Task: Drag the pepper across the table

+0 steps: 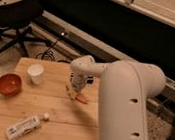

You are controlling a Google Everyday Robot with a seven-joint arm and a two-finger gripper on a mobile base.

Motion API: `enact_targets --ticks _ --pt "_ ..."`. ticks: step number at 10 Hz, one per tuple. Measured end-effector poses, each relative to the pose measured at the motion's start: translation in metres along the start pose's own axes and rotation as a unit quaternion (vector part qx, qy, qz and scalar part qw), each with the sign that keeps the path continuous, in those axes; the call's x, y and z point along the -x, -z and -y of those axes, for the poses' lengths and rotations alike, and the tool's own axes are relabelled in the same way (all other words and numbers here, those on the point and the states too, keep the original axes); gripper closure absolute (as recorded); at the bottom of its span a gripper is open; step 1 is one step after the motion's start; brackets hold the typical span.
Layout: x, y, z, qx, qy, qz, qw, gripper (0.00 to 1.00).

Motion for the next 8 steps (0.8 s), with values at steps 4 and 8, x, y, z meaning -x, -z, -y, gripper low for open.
enact_targets --ticks 4,8 --pt "-0.015 0.001 0.007 -0.004 -0.014 0.0 0.9999 0.6" --pt "-0.035 0.003 0.018 -0.011 -0.035 -0.003 0.9993 0.6"
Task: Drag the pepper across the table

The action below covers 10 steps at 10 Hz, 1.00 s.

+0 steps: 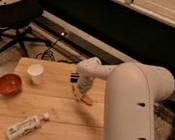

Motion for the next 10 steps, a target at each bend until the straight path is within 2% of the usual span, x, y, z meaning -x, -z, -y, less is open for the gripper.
enact_targets --ticks 6,10 --pt "-0.027 0.001 0.017 -0.006 -0.03 -0.002 0.9995 0.6" --pt "-0.049 0.001 0.027 -0.011 -0.065 0.003 0.9978 0.6"
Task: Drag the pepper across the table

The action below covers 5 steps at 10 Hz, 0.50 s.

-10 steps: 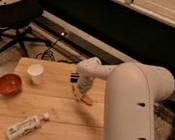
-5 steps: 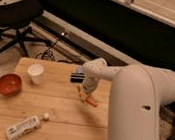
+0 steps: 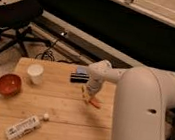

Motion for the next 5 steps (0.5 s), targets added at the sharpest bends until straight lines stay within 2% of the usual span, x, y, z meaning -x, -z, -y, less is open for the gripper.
enact_targets --ticks 5 --pt "-0.018 0.0 0.007 0.0 -0.035 0.012 0.9993 0.6"
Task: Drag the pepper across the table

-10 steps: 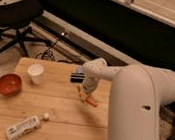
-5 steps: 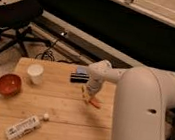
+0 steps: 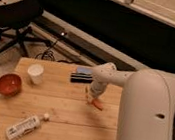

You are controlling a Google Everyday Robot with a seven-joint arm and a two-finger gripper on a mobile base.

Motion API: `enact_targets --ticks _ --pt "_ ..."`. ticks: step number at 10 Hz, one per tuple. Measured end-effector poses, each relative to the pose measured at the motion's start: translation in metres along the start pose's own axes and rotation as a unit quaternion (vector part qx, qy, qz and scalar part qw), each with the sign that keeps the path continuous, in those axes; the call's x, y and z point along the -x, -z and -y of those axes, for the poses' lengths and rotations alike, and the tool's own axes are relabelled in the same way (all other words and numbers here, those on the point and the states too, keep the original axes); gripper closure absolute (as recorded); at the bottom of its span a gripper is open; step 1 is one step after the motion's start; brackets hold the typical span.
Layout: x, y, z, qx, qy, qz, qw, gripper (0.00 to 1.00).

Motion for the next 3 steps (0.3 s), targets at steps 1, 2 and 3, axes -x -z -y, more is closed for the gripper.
enact_targets --ticks 1,2,3 --pt "-0.0049 0.0003 0.002 0.0 -0.007 0.002 1.0 0.6" --pt "-0.0081 0.0007 0.0027 0.001 -0.011 0.004 0.9999 0.6" --pt "-0.0123 0.001 0.003 0.004 -0.019 0.008 0.9998 0.6"
